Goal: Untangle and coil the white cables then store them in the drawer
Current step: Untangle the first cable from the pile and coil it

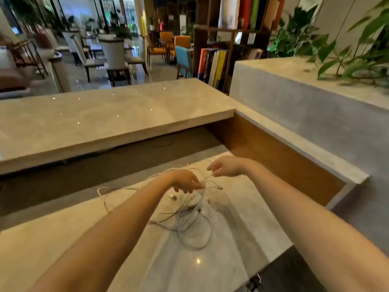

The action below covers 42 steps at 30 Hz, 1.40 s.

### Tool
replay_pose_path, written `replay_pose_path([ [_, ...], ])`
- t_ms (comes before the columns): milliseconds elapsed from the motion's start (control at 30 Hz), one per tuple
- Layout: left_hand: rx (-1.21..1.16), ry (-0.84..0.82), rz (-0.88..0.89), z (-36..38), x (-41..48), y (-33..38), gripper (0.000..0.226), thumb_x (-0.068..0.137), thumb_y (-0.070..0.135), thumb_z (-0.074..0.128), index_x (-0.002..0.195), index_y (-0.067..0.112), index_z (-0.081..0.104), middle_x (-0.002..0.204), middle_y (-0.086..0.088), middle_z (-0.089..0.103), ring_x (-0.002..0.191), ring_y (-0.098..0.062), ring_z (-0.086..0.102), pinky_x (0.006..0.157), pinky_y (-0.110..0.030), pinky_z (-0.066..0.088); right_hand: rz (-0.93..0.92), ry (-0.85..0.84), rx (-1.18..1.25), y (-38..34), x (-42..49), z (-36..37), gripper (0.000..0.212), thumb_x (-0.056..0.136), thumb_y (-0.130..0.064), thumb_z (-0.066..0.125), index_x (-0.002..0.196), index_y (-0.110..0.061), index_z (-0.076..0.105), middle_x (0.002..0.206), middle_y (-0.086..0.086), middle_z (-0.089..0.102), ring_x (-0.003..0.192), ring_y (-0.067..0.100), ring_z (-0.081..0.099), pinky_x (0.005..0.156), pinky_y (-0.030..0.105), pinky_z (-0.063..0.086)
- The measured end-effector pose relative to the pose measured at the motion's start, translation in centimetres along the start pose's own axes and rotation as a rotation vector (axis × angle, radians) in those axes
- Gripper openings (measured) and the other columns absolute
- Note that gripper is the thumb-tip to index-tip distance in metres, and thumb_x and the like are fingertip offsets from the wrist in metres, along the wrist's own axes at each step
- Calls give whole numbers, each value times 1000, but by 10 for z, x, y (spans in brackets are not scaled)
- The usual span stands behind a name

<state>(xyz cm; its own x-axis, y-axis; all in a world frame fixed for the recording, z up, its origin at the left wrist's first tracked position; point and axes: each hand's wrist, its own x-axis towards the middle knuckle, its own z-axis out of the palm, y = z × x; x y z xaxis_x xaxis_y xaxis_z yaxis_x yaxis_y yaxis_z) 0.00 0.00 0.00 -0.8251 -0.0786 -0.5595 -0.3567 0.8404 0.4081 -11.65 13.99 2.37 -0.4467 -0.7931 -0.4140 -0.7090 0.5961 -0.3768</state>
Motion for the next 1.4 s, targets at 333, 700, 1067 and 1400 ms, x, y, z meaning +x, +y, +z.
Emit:
replay_pose_path([
  [333,-701,308,107,61,-12,9,24,97,19,43,86,11,63,60,-2,51,50,-13,45,48,-24,39,-165,287,176,18,13,72,21,92,-18,55,107,-11,68,115,7,66,107,21,58,92,34,44],
  [700,-887,677,203,-14,-64,22,31,98,26,39,84,13,63,55,5,41,46,-7,33,45,-19,29,-227,450,472,13,-9,30,18,93,-23,54,90,-13,69,84,-5,66,79,4,59,69,14,44],
  [1067,-915,798,303,-61,-82,7,30,100,25,34,96,12,60,60,1,45,49,-9,39,48,-21,35,-225,702,1043,-13,-33,-12,17,94,-17,53,92,-12,69,78,5,68,74,14,66,66,20,56],
  [1400,-895,857,152,-47,-61,-5,26,99,17,38,117,14,57,71,-3,57,58,-11,49,55,-24,46,-273,823,1104,-62,-44,-61,19,94,-20,54,97,-12,71,75,3,67,72,13,64,71,25,59],
])
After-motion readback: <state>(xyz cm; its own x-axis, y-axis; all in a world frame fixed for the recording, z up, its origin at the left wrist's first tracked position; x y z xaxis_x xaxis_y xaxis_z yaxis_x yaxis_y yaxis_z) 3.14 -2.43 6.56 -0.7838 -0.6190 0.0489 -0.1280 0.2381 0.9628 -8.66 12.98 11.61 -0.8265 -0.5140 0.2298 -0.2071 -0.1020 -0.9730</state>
